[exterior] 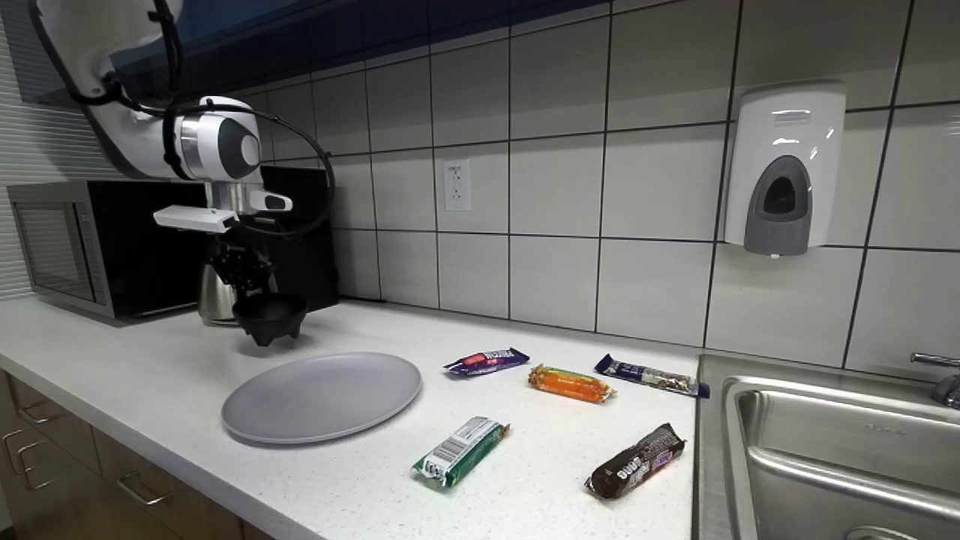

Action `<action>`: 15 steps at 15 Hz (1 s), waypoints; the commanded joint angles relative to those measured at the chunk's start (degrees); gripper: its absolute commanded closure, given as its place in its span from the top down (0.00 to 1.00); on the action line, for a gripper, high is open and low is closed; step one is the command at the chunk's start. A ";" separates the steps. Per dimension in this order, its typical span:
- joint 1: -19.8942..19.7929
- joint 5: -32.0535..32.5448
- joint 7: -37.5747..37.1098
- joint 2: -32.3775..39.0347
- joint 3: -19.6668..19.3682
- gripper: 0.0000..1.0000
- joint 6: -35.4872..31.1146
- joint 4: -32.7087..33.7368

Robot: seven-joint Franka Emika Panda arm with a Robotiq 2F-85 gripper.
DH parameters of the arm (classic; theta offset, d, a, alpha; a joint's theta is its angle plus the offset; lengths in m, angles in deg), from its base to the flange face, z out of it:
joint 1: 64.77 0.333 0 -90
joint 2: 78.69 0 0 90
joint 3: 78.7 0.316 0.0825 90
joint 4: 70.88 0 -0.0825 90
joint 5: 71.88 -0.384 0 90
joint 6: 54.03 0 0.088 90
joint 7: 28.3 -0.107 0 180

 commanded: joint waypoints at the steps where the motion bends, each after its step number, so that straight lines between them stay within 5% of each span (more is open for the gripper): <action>1: 1.43 0.76 0.70 2.23 -1.00 0.02 3.93 4.30; 11: 2.63 0.61 0.60 4.71 -1.61 0.02 7.13 7.28; 12: 2.66 0.54 0.71 4.80 -1.56 0.26 7.36 7.44; 15: 2.91 0.81 0.52 4.75 -1.72 0.48 7.40 7.70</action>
